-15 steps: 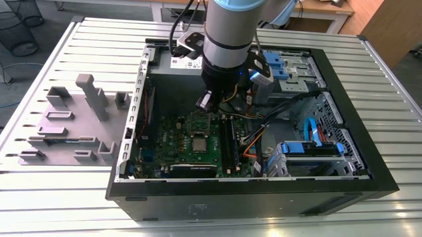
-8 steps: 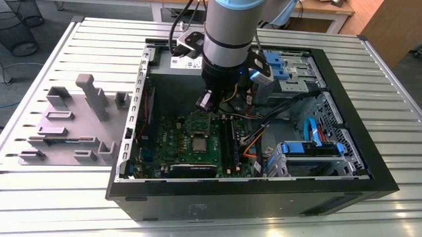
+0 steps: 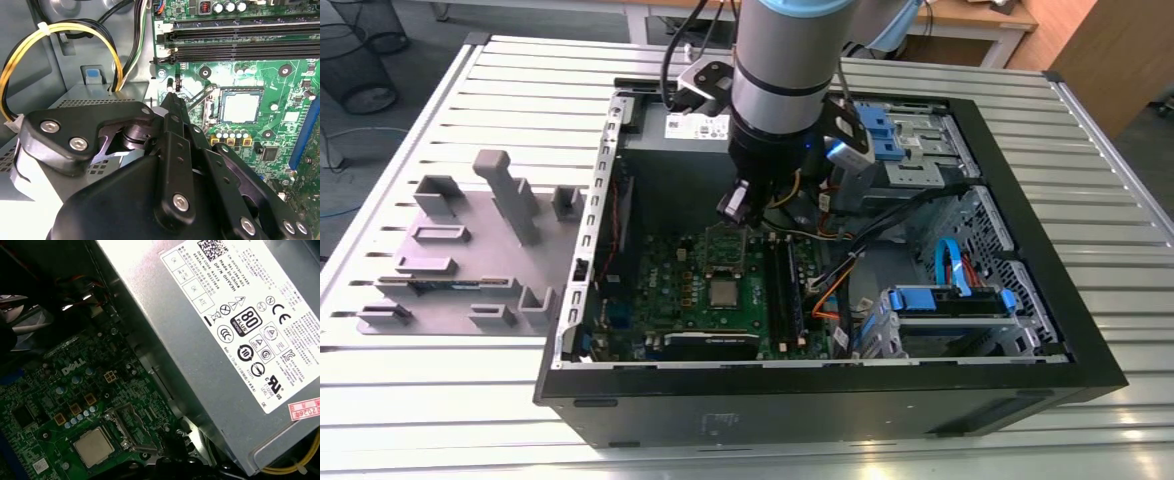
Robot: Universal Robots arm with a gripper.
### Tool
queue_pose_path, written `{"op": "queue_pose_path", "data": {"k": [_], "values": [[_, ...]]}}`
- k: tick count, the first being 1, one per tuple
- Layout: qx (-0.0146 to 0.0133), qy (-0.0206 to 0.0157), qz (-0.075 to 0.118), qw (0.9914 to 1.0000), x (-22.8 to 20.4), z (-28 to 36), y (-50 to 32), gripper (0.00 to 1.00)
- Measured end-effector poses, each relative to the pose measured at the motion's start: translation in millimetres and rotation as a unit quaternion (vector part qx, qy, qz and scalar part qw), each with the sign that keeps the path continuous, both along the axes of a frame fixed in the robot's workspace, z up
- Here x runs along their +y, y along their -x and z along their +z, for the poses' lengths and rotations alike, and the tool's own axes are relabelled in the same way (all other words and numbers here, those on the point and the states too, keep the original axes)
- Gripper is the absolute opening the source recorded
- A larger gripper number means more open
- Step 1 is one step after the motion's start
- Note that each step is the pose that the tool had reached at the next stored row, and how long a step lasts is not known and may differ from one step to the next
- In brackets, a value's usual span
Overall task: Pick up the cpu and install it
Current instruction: 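Install the first cpu locking lever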
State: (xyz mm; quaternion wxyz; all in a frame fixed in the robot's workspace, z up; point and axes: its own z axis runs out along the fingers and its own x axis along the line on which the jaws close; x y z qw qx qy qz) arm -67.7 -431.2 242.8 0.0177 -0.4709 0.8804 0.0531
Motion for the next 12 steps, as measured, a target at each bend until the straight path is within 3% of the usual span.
{"op": "queue_pose_path", "data": {"k": [4, 12], "values": [[0.0000, -0.0034, 0.000, 0.99999, -1.1, 0.4, 0.0, 0.11], [-0.0001, -0.0040, 0.000, 0.99999, -6.6, 0.5, 0.4, 0.11]]}}
